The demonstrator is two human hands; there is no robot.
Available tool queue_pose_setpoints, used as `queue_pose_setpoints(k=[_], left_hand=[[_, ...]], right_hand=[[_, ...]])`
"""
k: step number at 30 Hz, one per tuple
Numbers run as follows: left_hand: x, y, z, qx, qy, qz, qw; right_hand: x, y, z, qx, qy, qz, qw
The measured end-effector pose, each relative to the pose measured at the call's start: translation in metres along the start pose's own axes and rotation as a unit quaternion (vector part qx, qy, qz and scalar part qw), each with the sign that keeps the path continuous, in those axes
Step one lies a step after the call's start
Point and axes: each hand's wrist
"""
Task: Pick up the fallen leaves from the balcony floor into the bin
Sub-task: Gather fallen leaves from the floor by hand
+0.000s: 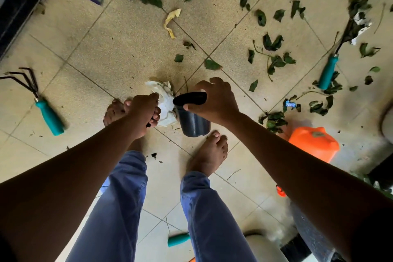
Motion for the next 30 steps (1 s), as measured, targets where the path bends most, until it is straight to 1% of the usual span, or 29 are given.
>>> queue_pose_setpoints(k=[1, 2, 4, 7, 9, 11, 14, 17, 19, 21, 24, 26, 27, 29, 30], left_hand=[[-0.001, 0.0, -0.001, -0.001, -0.016, 0.002, 1.0], [-0.002, 0.0, -0.003, 0.0, -0.034, 0.004, 0.999], [-0.005, 0.004, -0.006, 0.006, -0.07, 0.009, 0.998], [-0.004, 0.004, -0.013, 0.013, -0.087, 0.011, 0.996], [0.002, 0.003, -0.018, 0.028, -0.052, 0.013, 0.998], [0.011, 0.002, -0.023, 0.041, -0.002, 0.007, 0.999], [0.025, 0.0, -0.032, 0.037, 0.039, 0.018, 0.998], [0.038, -0.005, -0.035, 0.013, 0.026, 0.045, 0.999], [0.046, -0.01, -0.033, -0.004, 0.011, 0.058, 0.998], [0.052, -0.015, -0.028, -0.014, 0.014, 0.055, 0.998], [0.058, -0.017, -0.02, -0.016, 0.018, 0.046, 0.999], [0.06, -0.016, -0.016, -0.012, 0.033, 0.036, 0.999], [0.061, -0.014, -0.013, -0.009, 0.041, 0.03, 0.999], [0.062, -0.012, -0.01, -0.003, 0.052, 0.033, 0.998], [0.063, -0.012, -0.01, -0.003, 0.054, 0.038, 0.998]], right_hand=[[0.003, -0.002, 0.008, -0.047, 0.025, -0.068, 0.996], [0.004, -0.002, 0.014, -0.066, 0.033, -0.11, 0.991], [0.005, -0.004, 0.019, -0.054, 0.024, -0.138, 0.989], [0.013, -0.011, 0.016, -0.027, -0.002, -0.128, 0.991], [0.023, -0.016, 0.007, -0.009, -0.017, -0.122, 0.992], [0.033, -0.021, -0.007, -0.017, -0.089, -0.117, 0.989], [0.037, -0.034, -0.038, -0.03, -0.239, -0.121, 0.963], [0.016, -0.061, -0.075, -0.051, -0.334, -0.124, 0.933], [-0.004, -0.081, -0.098, -0.089, -0.38, -0.132, 0.911], [-0.023, -0.097, -0.117, -0.125, -0.413, -0.148, 0.89], [-0.039, -0.11, -0.137, -0.135, -0.428, -0.172, 0.877], [-0.043, -0.113, -0.143, -0.118, -0.433, -0.167, 0.878], [-0.044, -0.112, -0.142, -0.099, -0.435, -0.15, 0.882], [-0.046, -0.105, -0.135, -0.047, -0.405, -0.074, 0.91], [-0.048, -0.1, -0.126, -0.021, -0.36, -0.029, 0.932]])
Point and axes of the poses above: each hand's wrist, its own y-axis away from the middle knuckle, its own x-axis out of the back of the hand, z = x × y, and after that the axes turned 10 degrees about -y, right-handed
